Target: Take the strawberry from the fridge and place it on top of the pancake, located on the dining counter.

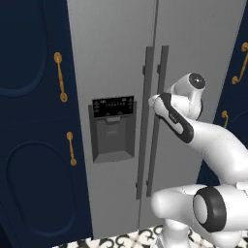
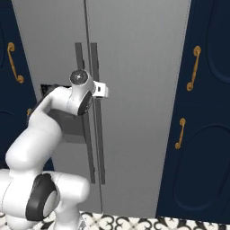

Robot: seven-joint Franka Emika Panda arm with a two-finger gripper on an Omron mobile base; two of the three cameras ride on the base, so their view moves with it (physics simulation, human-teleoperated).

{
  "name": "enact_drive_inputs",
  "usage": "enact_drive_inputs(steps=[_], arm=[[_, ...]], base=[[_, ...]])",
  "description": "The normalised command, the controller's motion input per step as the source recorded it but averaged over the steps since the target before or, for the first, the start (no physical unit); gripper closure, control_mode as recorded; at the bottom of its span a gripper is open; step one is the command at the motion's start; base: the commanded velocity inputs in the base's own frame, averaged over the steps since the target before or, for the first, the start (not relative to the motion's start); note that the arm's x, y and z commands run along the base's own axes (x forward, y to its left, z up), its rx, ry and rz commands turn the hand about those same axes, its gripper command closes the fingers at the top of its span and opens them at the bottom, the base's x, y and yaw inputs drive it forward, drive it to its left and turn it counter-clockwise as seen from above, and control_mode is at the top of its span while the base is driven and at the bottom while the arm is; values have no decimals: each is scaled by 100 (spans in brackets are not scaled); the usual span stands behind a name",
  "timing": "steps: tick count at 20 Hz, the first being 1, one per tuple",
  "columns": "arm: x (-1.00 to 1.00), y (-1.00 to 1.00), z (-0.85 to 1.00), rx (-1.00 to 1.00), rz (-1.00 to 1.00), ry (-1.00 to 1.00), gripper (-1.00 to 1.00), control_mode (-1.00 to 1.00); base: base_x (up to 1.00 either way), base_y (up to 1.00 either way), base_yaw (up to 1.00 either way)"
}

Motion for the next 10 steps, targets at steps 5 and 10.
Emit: enact_drive_inputs(steps=[5, 10], arm=[[42, 0, -6, 0, 0, 0, -100, -100], [43, 0, -17, 0, 0, 0, -100, -100]], base=[[0, 0, 0], [0, 0, 0]])
